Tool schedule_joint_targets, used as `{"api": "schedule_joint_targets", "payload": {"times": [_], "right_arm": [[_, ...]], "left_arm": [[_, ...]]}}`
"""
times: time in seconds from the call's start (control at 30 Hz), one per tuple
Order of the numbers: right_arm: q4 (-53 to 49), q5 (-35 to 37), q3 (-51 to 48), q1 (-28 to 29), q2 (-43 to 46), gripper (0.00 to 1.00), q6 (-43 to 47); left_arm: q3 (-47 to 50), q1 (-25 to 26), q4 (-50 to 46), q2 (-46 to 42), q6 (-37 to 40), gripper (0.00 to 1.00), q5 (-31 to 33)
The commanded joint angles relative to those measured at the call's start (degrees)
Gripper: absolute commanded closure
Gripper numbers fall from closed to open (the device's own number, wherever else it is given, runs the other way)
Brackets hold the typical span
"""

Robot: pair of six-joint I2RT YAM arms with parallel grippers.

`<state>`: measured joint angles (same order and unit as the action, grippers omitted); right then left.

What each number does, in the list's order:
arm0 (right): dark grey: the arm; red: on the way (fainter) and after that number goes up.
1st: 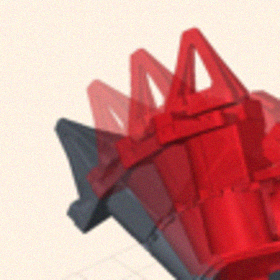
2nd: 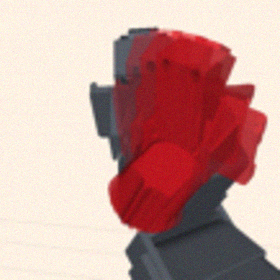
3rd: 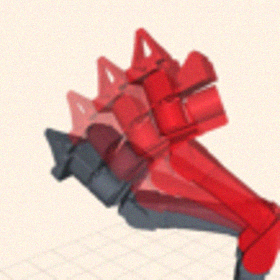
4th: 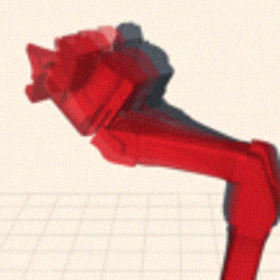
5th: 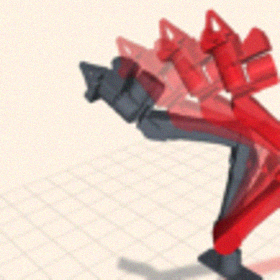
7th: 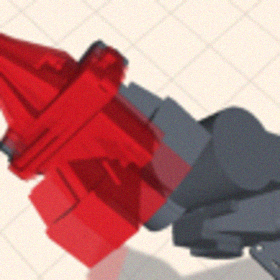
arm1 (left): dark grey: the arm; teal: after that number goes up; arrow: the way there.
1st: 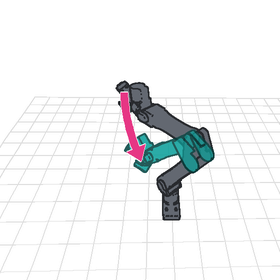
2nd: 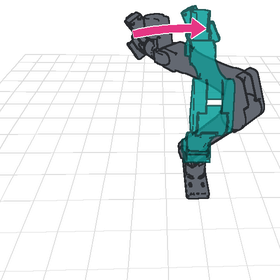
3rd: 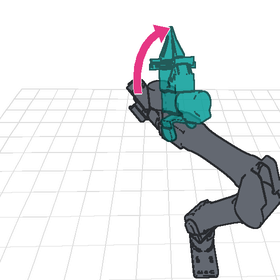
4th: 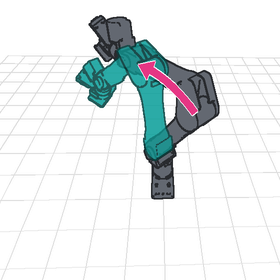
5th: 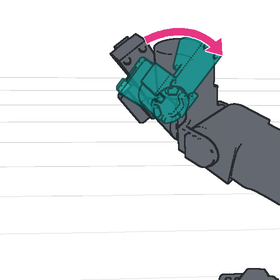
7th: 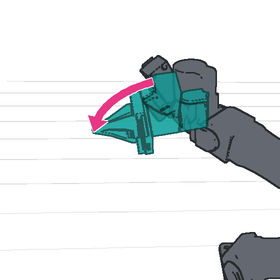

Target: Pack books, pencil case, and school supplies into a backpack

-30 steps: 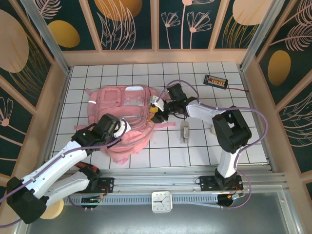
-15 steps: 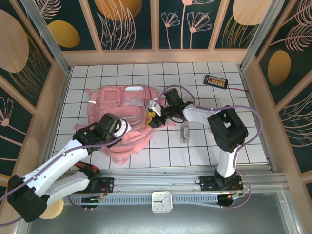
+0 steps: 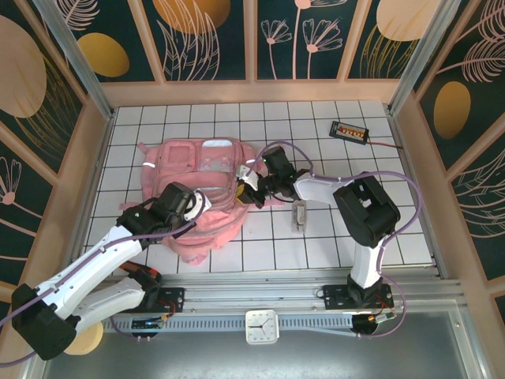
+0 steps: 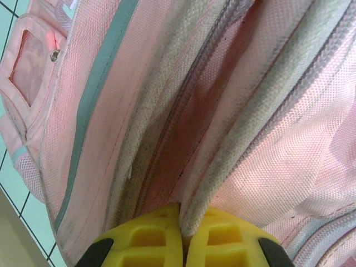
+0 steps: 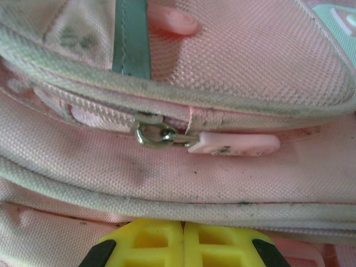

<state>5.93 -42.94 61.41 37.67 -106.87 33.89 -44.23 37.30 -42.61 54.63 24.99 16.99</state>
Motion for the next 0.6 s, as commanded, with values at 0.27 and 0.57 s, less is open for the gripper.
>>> {"api": "schedule_joint_targets", "payload": {"times": [0.27,0.57], "right_arm": [[-6.6,7.1,6.6,-6.0,-2.7,1.0,3.5],[-14.9,7.8,25.9,-9.6,-15.7,1.0,4.4]], "left_arm": [[-0.8,-0.2,-4.7,-4.4,-1.1,1.0,3.8],[0.8,-0.1,-6.7,-7.8,0.2,1.0,3.3]]}}
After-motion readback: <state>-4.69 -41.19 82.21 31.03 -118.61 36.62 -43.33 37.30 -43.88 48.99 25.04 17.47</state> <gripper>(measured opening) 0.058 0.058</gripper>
